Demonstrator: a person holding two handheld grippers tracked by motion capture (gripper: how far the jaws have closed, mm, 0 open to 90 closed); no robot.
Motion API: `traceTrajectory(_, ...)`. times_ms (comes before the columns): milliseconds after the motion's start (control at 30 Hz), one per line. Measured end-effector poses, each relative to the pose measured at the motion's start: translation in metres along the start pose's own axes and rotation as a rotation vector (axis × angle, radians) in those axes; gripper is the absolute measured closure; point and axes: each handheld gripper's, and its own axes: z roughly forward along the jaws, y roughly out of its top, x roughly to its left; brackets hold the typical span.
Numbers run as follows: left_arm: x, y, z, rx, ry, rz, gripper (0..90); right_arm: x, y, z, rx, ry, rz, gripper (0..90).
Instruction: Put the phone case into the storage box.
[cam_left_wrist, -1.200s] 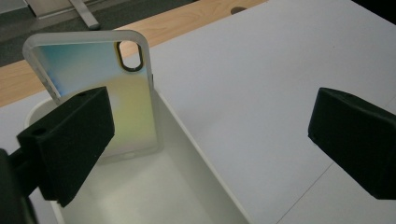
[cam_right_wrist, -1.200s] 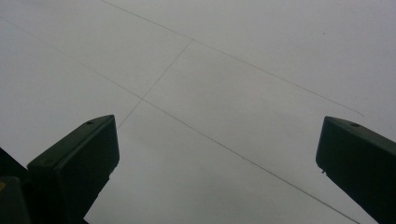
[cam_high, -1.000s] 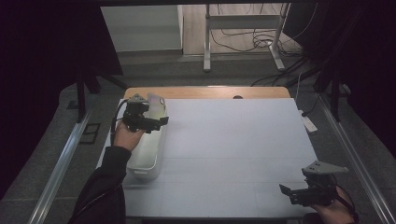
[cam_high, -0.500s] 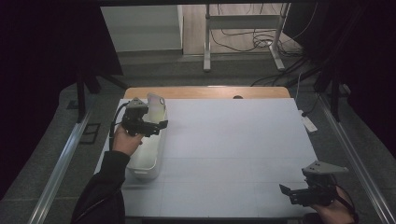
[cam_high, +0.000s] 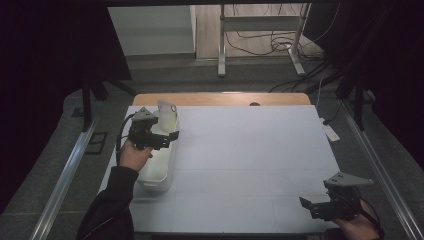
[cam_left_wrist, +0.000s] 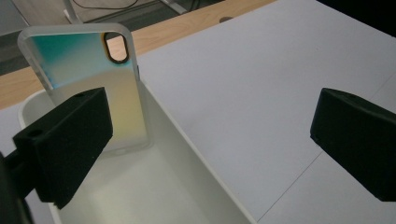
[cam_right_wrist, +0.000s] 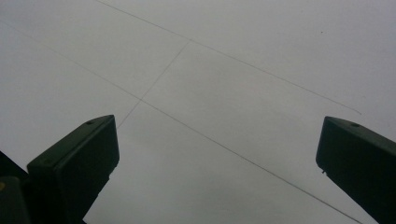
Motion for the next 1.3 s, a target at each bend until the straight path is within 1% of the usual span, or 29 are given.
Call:
traceTrajectory(167, -0.004, -0.002, -0.002, -0.010, -0.005, 0.006, 0.0, 0.000, 0.000, 0.000, 0.001, 0.000, -0.002, 0.0)
traceTrajectory(300, -0.006, -0.004, -0.002, -0.008, -0.008, 0.013, 0.0, 0.000, 0.000, 0.000, 0.000, 0.002, -0.002, 0.0)
traceTrajectory(633, -0.011, -0.009, -0.005, -0.010, 0.001, 0.016, 0.0, 0.001, 0.000, 0.000, 0.001, 0.000, -0.004, 0.0)
traceTrajectory(1000, -0.013, -0.016, -0.013, -0.006, 0.012, 0.016, 0.0, 0.001, 0.000, 0.000, 0.002, 0.002, -0.007, 0.0)
traceTrajectory(1300, -0.018, -0.020, -0.019, -0.003, 0.011, 0.021, 0.0, 0.001, 0.000, 0.000, 0.002, 0.002, -0.005, 0.0)
